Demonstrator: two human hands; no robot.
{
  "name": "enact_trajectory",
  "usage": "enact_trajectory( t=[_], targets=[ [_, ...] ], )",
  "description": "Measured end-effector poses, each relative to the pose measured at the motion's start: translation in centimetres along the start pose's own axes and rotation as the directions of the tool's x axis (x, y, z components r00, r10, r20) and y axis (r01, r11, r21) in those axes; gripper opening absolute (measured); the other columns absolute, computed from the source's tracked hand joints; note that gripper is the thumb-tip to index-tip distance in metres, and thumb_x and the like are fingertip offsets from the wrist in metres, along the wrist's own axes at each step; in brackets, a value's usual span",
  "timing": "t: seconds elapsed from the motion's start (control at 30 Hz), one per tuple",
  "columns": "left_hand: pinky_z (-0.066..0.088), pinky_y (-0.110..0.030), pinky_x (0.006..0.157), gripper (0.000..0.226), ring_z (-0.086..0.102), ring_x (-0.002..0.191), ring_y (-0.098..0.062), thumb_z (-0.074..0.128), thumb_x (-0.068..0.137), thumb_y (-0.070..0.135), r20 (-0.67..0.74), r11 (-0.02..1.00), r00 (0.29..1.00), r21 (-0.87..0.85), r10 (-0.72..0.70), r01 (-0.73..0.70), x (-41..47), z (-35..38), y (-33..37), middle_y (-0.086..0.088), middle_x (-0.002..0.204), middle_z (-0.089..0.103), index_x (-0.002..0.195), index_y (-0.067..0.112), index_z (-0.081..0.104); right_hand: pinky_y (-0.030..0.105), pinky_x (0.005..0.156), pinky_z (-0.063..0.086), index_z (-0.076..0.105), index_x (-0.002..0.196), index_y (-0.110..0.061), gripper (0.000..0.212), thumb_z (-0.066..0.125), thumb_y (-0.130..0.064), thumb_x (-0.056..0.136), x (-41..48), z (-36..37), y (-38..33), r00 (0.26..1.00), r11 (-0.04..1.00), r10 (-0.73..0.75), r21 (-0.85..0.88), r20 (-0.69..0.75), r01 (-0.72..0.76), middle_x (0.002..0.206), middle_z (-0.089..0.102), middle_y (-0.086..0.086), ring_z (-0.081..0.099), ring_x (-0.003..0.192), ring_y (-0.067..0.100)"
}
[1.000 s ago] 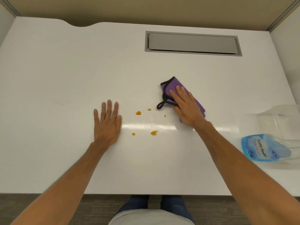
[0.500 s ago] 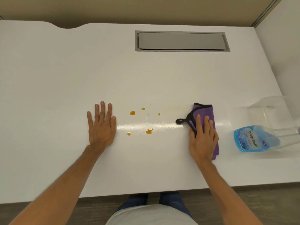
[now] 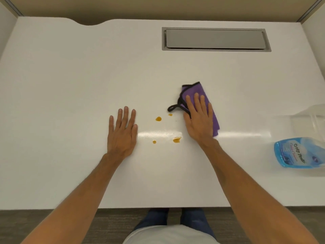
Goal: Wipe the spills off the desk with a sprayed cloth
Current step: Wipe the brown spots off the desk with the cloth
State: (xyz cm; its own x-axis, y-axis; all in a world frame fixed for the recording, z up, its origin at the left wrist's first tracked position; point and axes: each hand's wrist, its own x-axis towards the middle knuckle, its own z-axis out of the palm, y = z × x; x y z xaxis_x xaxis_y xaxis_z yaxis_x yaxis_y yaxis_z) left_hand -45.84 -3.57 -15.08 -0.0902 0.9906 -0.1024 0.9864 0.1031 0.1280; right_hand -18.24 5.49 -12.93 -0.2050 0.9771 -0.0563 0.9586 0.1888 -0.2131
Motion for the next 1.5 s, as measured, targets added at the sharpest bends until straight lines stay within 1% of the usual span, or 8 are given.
enact_trajectory(
  t=[0.13,0.27,0.4,0.67,0.83,1.0,1.27,1.5],
  targets=[
    [0.006,-0.052,0.127,0.058,0.001,0.158,-0.023,0.014,0.107,0.034,-0.028,1.000,0.999,0.005,0.017,-0.017,0.0,0.1,-0.1,-0.004,0.171,0.004,0.163,0.020,0.007,0.049,0.127,0.007,0.022,0.161,-0.026,0.057,0.038,-0.035,0.107,2.1,0.5,-3.2,0.960,0.961,-0.272,0.078,0.071,0.267,0.170,0.015,0.004,0.007,0.158,0.025],
    [0.008,-0.053,0.126,0.059,0.005,0.158,-0.024,0.017,0.106,0.030,-0.036,0.999,0.999,0.011,0.033,-0.033,0.1,-0.1,-0.2,-0.006,0.171,0.008,0.163,0.018,0.011,0.045,0.128,0.007,0.031,0.158,-0.029,0.053,0.041,-0.034,0.106,1.0,1.1,-4.1,0.813,0.821,-0.569,0.149,0.125,0.551,0.168,0.023,0.000,0.011,0.157,0.020],
    [0.008,-0.052,0.126,0.059,0.004,0.158,-0.024,0.015,0.106,0.031,-0.029,1.000,0.999,0.006,0.029,-0.029,0.0,-0.1,-0.2,-0.006,0.171,0.007,0.163,0.019,0.009,0.040,0.128,0.006,0.030,0.158,-0.030,0.052,0.037,-0.035,0.107,0.3,0.6,-1.5,0.741,0.754,-0.657,0.127,0.140,0.645,0.169,0.021,-0.003,0.010,0.157,0.016],
    [0.003,-0.051,0.127,0.059,0.002,0.158,-0.024,0.014,0.106,0.033,-0.007,0.996,0.999,-0.074,0.039,-0.039,-0.1,-0.3,-0.3,-0.006,0.171,0.005,0.163,0.020,0.010,0.049,0.126,0.017,0.031,0.158,-0.021,0.059,0.026,-0.039,0.103,-3.6,-0.7,3.8,0.983,0.978,-0.184,0.099,0.022,0.181,0.168,0.024,0.005,0.016,0.157,0.025],
    [0.000,-0.047,0.128,0.058,-0.001,0.158,-0.021,0.013,0.106,0.036,0.003,0.990,0.998,-0.122,0.063,-0.063,-0.6,-0.4,-0.9,-0.005,0.171,0.002,0.163,0.022,0.010,0.049,0.127,0.013,0.025,0.160,-0.020,0.064,0.026,-0.045,0.101,-8.8,0.9,-1.0,0.997,0.991,0.072,0.111,-0.013,-0.070,0.169,0.017,0.008,0.012,0.157,0.027],
    [-0.004,-0.044,0.128,0.057,-0.003,0.158,-0.020,0.015,0.107,0.032,-0.006,0.975,0.997,-0.210,0.071,-0.070,-1.9,-0.7,-2.2,-0.004,0.171,0.002,0.162,0.018,0.011,0.045,0.127,0.012,0.021,0.161,-0.022,0.059,0.017,-0.039,0.105,-8.2,1.9,-6.8,0.994,0.984,0.104,0.143,0.025,-0.107,0.170,0.014,0.007,0.009,0.158,0.024],
    [-0.002,-0.040,0.128,0.051,0.009,0.157,-0.027,0.028,0.108,0.006,-0.069,0.907,0.995,-0.411,0.067,-0.089,-2.2,-0.7,-3.3,-0.015,0.167,0.017,0.158,0.000,0.021,0.051,0.111,0.034,0.041,0.153,-0.027,0.050,0.039,-0.041,0.105,-6.8,2.4,-10.4,0.897,0.901,-0.434,0.017,0.087,0.434,0.162,0.038,0.010,0.040,0.144,0.034],
    [0.001,-0.041,0.129,0.061,0.004,0.157,-0.024,0.018,0.107,0.034,-0.040,0.977,0.998,-0.204,0.048,-0.056,-2.1,0.2,-2.8,-0.011,0.169,0.010,0.160,0.006,0.014,0.051,0.127,0.011,0.020,0.160,-0.033,0.054,0.030,-0.044,0.108,-9.1,3.1,-5.3,0.711,0.709,-0.684,-0.083,0.160,0.701,0.169,0.022,0.005,0.012,0.157,0.028]
  ],
)
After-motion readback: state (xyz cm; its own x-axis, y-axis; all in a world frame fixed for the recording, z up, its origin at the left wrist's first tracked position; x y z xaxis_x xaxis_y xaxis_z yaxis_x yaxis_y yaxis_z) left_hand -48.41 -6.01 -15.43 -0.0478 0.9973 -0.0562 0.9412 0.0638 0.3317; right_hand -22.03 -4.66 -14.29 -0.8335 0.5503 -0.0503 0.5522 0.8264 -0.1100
